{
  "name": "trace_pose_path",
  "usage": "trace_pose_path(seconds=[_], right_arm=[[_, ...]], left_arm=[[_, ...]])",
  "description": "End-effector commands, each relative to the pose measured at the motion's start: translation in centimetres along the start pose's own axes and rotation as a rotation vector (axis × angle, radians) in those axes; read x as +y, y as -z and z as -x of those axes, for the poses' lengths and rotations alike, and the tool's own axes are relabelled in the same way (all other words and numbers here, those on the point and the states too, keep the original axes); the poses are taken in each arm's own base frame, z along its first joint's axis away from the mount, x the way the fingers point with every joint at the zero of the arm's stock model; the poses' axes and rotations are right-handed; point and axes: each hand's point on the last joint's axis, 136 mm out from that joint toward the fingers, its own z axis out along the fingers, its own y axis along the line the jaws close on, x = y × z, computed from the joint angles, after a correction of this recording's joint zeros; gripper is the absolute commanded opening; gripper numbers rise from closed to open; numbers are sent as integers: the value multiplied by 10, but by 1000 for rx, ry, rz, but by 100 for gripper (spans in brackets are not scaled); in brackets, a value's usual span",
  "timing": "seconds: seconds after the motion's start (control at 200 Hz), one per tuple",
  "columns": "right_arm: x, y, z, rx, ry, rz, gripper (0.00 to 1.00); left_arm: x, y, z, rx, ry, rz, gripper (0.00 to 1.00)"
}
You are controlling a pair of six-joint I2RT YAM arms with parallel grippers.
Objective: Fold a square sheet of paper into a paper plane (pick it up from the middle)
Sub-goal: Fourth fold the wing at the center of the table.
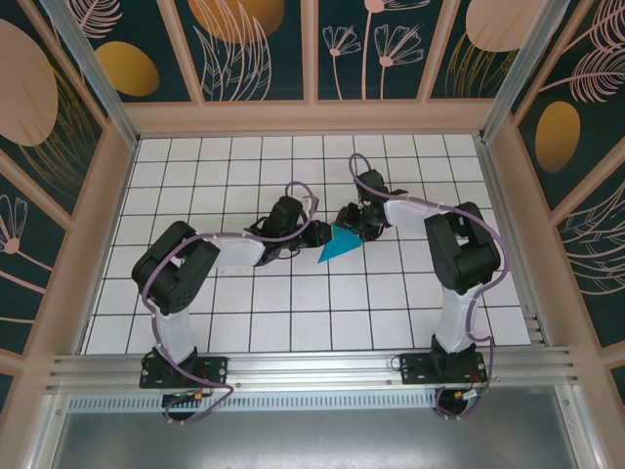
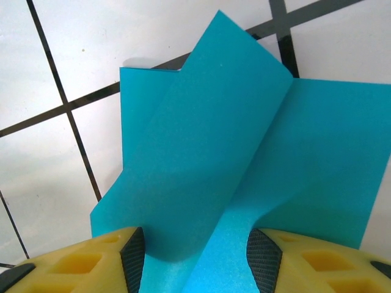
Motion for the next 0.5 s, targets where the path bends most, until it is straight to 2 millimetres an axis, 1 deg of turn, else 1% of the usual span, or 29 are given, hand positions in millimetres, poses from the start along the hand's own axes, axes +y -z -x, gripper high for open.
trace_pose_path(seconds=[0.0,0.19,0.36,0.435,0.495], right_arm=[[-73,-30,-37,113,-73,-254,53],[-77,-30,-38,116,-99,-262,48],[-81,-31,-41,125,-113,-271,45],[-81,-31,-40,126,-121,-269,44],[-82,-31,-41,130,-122,-271,44]], left_arm=[[-10,3,-3,13,34,-71,20],[-13,-3,-11,50,50,-109,20],[-11,-10,-26,107,65,-134,20],[-13,-12,-30,121,63,-143,20],[-11,-14,-33,133,61,-133,20]])
